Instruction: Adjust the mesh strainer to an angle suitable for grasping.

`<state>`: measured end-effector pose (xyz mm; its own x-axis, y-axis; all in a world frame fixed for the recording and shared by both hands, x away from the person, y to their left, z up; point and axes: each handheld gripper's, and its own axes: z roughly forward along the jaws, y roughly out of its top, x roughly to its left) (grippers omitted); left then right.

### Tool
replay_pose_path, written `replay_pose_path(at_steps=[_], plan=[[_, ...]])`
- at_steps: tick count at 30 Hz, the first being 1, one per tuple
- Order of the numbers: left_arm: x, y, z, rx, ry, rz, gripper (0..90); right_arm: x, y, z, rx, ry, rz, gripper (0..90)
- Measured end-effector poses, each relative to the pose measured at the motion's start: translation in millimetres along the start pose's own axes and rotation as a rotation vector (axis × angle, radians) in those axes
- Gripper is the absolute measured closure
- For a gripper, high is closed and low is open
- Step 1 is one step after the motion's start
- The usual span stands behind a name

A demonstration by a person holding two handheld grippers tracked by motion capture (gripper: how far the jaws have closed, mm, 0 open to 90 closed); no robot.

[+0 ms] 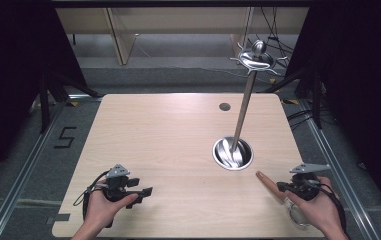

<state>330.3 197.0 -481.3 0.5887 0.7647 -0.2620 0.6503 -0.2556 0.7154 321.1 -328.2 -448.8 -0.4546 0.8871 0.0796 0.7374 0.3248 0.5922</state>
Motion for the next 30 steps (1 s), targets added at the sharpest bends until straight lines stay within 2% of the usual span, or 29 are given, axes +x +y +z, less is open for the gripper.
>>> replay_pose_path(at_steps=[1, 2, 3, 4, 5, 6, 8, 9, 11, 12, 14, 15, 16, 20, 22, 26, 27, 28, 30], plan=[[-0.1, 0.0, 0.0, 0.006, 0.001, 0.007, 32.4, 4.3, 0.9, 3.9, -0.012, 0.031, 0.007, 90.0], [-1.7, 0.1, 1.5, -0.010, 0.000, -0.008, 32.4, 8.7, 3.2, 5.2, 0.024, 0.040, -0.011, 90.0], [-1.7, 0.6, 1.4, 0.000, -0.003, 0.000, 32.4, 13.4, 5.4, 9.2, 0.040, 0.053, -0.029, 90.0], [-1.4, 1.0, 1.1, 0.008, -0.007, 0.013, 32.4, 17.4, 7.3, 15.1, 0.049, 0.060, -0.061, 90.0], [-2.5, 1.0, 2.0, -0.001, -0.003, 0.006, 32.4, 21.9, 10.5, 19.0, 0.077, 0.069, -0.083, 90.0], [-1.9, 1.2, 1.1, 0.013, -0.004, 0.021, 32.4, 25.5, 12.8, 25.5, 0.077, 0.076, -0.113, 90.0], [-2.4, 0.8, 2.0, 0.005, -0.004, 0.009, 32.4, 33.8, 18.5, 30.7, 0.145, 0.066, -0.121, 90.0], [-1.4, 0.8, 1.3, 0.012, -0.005, 0.021, 32.4, 35.5, 21.0, 33.9, 0.160, 0.063, -0.136, 90.0], [-1.2, 0.9, 1.5, 0.010, 0.002, 0.017, 32.4, 36.8, 24.2, 38.5, 0.198, 0.059, -0.145, 90.0], [-0.5, 1.2, 1.6, 0.014, -0.011, 0.014, 32.4, 36.5, 24.9, 40.4, 0.213, 0.053, -0.141, 90.0], [-0.8, 1.4, 1.8, 0.014, -0.010, 0.015, 32.4, 34.9, 25.3, 43.8, 0.233, 0.050, -0.136, 90.0], [-0.7, 1.6, 1.6, 0.018, -0.009, 0.020, 32.4, 32.9, 25.3, 46.3, 0.226, 0.053, -0.153, 90.0], [-1.5, 1.6, 2.2, 0.012, -0.009, 0.018, 32.5, 33.9, 25.3, 46.1, 0.241, 0.053, -0.135, 90.0], [-3.0, 1.6, 3.9, -0.008, -0.013, -0.004, 32.4, 31.4, 28.1, 47.8, 0.235, 0.047, -0.127, 90.0], [-1.4, 1.7, 3.1, 0.013, -0.013, 0.013, 32.4, 30.1, 30.0, 50.5, 0.238, 0.042, -0.123, 90.0], [-1.5, 1.5, 3.6, 0.006, -0.005, 0.006, 32.4, 26.9, 33.8, 55.9, 0.236, 0.029, -0.126, 90.0], [-0.5, 1.8, 2.3, 0.022, -0.014, 0.021, 32.4, 27.5, 35.0, 56.1, 0.247, 0.030, -0.107, 90.0], [-0.3, 1.8, 2.3, 0.022, -0.014, 0.019, 32.4, 26.1, 36.0, 57.7, 0.249, 0.012, -0.114, 90.0], [-0.1, 1.8, 2.4, 0.022, -0.014, 0.019, 32.4, 24.1, 38.4, 61.5, 0.241, 0.021, -0.111, 90.0]])
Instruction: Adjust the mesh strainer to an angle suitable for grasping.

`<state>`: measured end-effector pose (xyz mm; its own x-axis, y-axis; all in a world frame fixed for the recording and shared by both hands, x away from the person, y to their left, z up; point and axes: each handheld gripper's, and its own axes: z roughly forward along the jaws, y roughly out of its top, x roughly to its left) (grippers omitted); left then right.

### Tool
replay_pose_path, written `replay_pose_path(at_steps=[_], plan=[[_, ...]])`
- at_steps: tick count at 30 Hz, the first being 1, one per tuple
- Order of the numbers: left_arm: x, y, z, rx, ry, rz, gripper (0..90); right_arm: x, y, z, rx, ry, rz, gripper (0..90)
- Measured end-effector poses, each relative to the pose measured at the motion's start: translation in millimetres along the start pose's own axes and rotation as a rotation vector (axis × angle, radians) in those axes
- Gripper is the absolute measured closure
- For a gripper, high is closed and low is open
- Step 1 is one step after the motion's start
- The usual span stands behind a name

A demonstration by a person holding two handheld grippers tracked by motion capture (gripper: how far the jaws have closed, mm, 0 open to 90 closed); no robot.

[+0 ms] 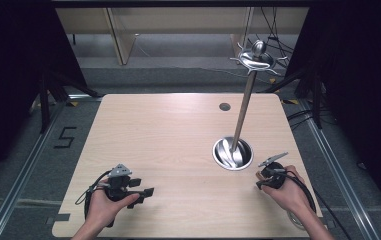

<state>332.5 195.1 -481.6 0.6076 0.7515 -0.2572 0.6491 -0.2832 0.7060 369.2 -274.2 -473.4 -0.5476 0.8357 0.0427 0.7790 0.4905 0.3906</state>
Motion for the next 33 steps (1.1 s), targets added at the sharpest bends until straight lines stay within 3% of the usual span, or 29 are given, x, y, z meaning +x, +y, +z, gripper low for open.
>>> replay_pose_path(at_steps=[2, 3, 5, 9, 11, 13, 17, 18, 22, 25, 26, 29, 32, 33], plan=[[0.0, 0.0, -0.2, 0.002, -0.002, -0.001, 32.4, -1.9, 3.2, 2.7, 0.004, -0.025, 0.004, 90.0], [0.0, 0.0, -0.3, 0.000, -0.002, -0.001, 32.4, -5.7, 4.4, 3.8, 0.006, -0.047, -0.026, 90.0], [-0.2, -0.2, 0.0, -0.008, -0.001, -0.008, 32.4, -4.1, 7.4, 3.9, 0.010, -0.031, 0.015, 90.0], [0.6, 0.1, -0.5, -0.009, -0.003, -0.011, 32.4, -10.3, 11.2, 8.8, 0.003, -0.040, 0.005, 90.0], [0.0, -0.2, 0.5, -0.026, 0.010, -0.022, 32.4, -11.3, 12.6, 9.3, 0.007, -0.047, 0.014, 90.0], [1.4, -0.1, -0.8, -0.012, 0.000, -0.005, 32.5, -11.8, 14.0, 9.5, 0.021, -0.042, 0.037, 90.0], [1.7, 0.1, -1.2, -0.006, -0.001, -0.004, 32.4, -17.4, 16.0, 10.3, -0.001, -0.056, 0.025, 90.0], [1.9, 0.1, -1.3, -0.006, -0.001, -0.008, 32.4, -20.1, 17.6, 9.3, 0.004, -0.050, 0.060, 90.0], [1.5, -0.1, 0.0, -0.020, 0.004, -0.025, 32.4, -27.6, 19.3, 9.4, -0.020, -0.059, 0.069, 90.0], [2.6, 0.1, -0.4, -0.010, -0.002, -0.017, 32.4, -33.6, 20.4, 9.2, -0.036, -0.052, 0.126, 90.0], [2.7, 0.1, -0.1, -0.011, -0.004, -0.019, 32.4, -38.3, 20.6, 8.7, -0.053, -0.069, 0.091, 90.0], [2.5, 0.0, 1.6, -0.021, 0.000, -0.033, 32.4, -41.6, 20.3, 4.9, -0.072, -0.062, 0.086, 89.6], [2.8, 0.3, 2.3, -0.020, -0.007, -0.042, 32.4, -41.4, 21.1, 1.4, -0.089, -0.064, 0.089, 88.0], [2.6, 0.3, 3.0, -0.025, -0.007, -0.052, 32.4, -39.7, 21.8, 0.0, -0.085, -0.050, 0.112, 87.1]])
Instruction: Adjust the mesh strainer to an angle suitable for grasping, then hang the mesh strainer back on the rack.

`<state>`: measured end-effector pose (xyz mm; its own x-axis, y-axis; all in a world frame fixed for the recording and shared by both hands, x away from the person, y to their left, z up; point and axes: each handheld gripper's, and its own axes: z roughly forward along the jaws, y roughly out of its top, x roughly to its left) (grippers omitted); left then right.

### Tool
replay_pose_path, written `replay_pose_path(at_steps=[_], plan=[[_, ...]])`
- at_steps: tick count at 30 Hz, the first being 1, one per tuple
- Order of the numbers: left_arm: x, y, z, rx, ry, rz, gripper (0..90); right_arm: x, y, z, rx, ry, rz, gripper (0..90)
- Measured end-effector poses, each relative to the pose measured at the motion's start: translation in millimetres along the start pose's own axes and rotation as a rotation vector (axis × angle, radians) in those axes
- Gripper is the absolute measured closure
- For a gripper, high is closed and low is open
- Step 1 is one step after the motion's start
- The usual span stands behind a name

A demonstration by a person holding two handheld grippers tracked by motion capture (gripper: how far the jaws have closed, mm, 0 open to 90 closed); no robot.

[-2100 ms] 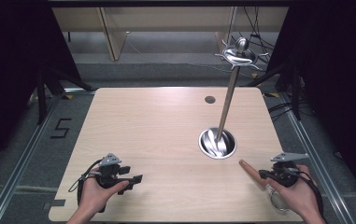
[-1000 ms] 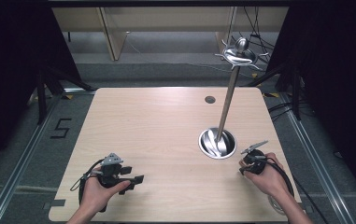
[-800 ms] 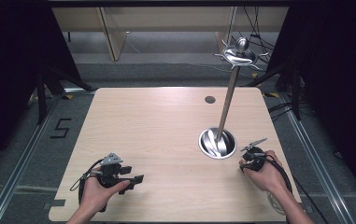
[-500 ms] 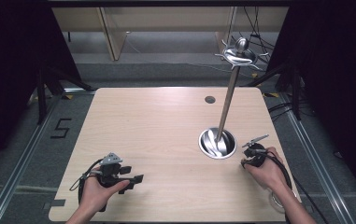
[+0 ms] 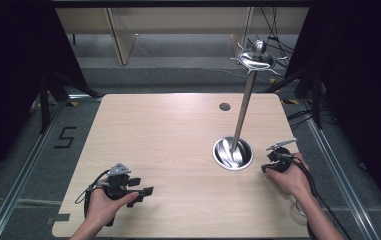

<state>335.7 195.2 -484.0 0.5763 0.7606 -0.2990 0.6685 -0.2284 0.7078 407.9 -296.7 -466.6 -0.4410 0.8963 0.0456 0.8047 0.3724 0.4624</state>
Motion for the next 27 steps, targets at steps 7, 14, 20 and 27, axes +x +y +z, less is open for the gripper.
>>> replay_pose_path(at_steps=[7, 14, 20, 27], plan=[[0.2, 0.5, 0.0, -0.013, -0.001, -0.004, 32.4, -4.3, 1.9, -17.6, 0.053, 0.010, -0.063, 65.9], [1.6, 1.1, 1.9, -0.010, -0.007, -0.006, 32.5, -12.4, -6.9, -29.5, 0.236, -0.023, -0.129, 58.5], [3.2, -0.6, 0.0, -0.005, -0.007, -0.019, 32.5, -9.7, -9.8, -32.8, 0.329, -0.035, -0.111, 57.5], [3.6, -1.4, -2.8, -0.012, -0.005, -0.010, 32.5, -6.4, -14.8, -34.5, 0.398, -0.051, -0.153, 53.8]])
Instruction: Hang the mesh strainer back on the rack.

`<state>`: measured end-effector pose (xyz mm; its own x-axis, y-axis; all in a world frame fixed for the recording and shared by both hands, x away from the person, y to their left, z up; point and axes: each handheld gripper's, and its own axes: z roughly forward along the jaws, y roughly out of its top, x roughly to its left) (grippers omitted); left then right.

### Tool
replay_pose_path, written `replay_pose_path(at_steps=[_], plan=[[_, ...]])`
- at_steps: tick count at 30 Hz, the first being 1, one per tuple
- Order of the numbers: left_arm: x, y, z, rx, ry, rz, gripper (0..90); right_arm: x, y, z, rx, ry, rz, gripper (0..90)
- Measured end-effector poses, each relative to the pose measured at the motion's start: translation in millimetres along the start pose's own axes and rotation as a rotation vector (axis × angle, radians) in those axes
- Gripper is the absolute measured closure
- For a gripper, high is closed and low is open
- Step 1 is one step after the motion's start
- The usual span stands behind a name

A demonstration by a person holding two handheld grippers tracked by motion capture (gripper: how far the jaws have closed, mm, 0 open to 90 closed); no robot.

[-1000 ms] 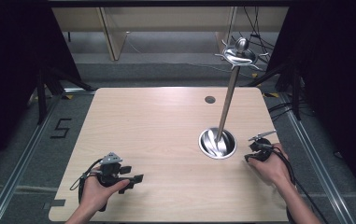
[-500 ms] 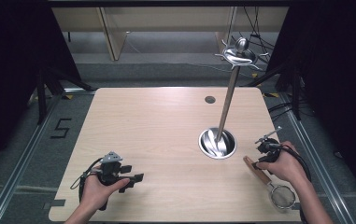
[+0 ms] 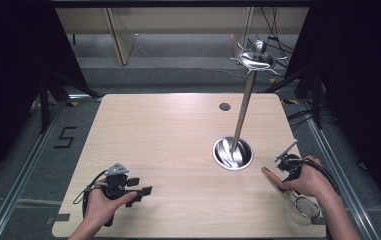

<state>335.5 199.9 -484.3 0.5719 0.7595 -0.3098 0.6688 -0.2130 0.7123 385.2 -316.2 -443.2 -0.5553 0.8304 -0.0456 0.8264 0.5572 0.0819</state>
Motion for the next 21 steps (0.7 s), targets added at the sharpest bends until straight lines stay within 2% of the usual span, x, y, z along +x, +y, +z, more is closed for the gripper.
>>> replay_pose_path(at_steps=[1, 2, 3, 6, 7, 8, 9, 10, 11, 12, 13, 14, 15, 16, 18, 19, 21], plan=[[0.0, 0.0, 0.0, 0.000, 0.000, 0.000, 32.5, 0.0, 0.0, 0.0, 0.000, 0.000, 0.000, 53.8], [1.0, 1.0, -1.0, 0.015, 0.004, 0.017, 32.5, -1.4, -0.8, 0.2, 0.003, -0.003, -0.013, 53.8], [0.8, 1.7, -0.2, 0.006, 0.009, 0.014, 32.5, -2.5, -3.2, 1.0, 0.020, 0.009, -0.006, 53.8], [1.3, 1.3, 0.0, 0.023, 0.008, 0.019, 32.5, -3.4, -5.1, 2.4, 0.031, 0.006, -0.001, 53.8], [1.3, 0.8, -0.1, 0.022, 0.005, 0.018, 32.5, -4.6, -6.0, 4.2, 0.019, 0.010, -0.006, 53.9], [-0.2, 0.1, 1.1, 0.000, 0.001, -0.008, 32.5, -4.4, -6.3, 5.4, 0.028, 0.012, -0.004, 54.0], [-0.1, -0.2, 0.7, -0.001, 0.004, -0.006, 32.5, -3.2, -6.6, 6.9, 0.034, 0.012, 0.001, 54.0], [2.2, 0.2, -1.3, 0.024, 0.005, 0.022, 32.5, -3.2, -6.9, 8.4, 0.036, 0.023, -0.008, 54.0], [2.2, 0.2, -1.3, 0.024, 0.005, 0.022, 32.5, -1.6, -6.7, 9.5, 0.045, 0.018, -0.008, 54.0], [0.9, 0.6, -0.4, 0.005, 0.001, 0.003, 32.5, -1.2, -7.0, 10.4, 0.047, 0.012, -0.008, 54.8], [0.9, 0.6, -0.4, 0.005, 0.001, 0.003, 32.5, -1.3, -7.1, 10.8, 0.049, 0.011, -0.010, 54.8], [1.1, 1.2, -1.2, 0.015, 0.004, 0.022, 32.5, -1.5, -7.0, 10.9, 0.063, 0.010, -0.005, 54.9], [-0.5, 0.9, 0.5, -0.004, 0.000, 0.003, 32.5, -2.5, -7.6, 12.3, 0.052, 0.012, -0.015, 55.1], [-0.8, 0.8, 0.7, -0.003, 0.002, 0.004, 32.5, -3.8, -7.8, 13.0, 0.051, 0.011, -0.031, 55.5], [-1.0, 0.9, 0.7, -0.001, 0.002, 0.005, 32.5, -2.7, -8.2, 14.1, 0.066, 0.009, -0.018, 56.2], [-0.9, 0.9, 0.6, -0.001, 0.002, 0.005, 32.5, -4.1, -8.3, 16.5, 0.062, 0.011, -0.030, 56.7], [-0.5, 1.1, 0.3, 0.001, 0.001, 0.006, 32.5, -3.4, -8.5, 18.8, 0.075, 0.012, -0.022, 57.7]])
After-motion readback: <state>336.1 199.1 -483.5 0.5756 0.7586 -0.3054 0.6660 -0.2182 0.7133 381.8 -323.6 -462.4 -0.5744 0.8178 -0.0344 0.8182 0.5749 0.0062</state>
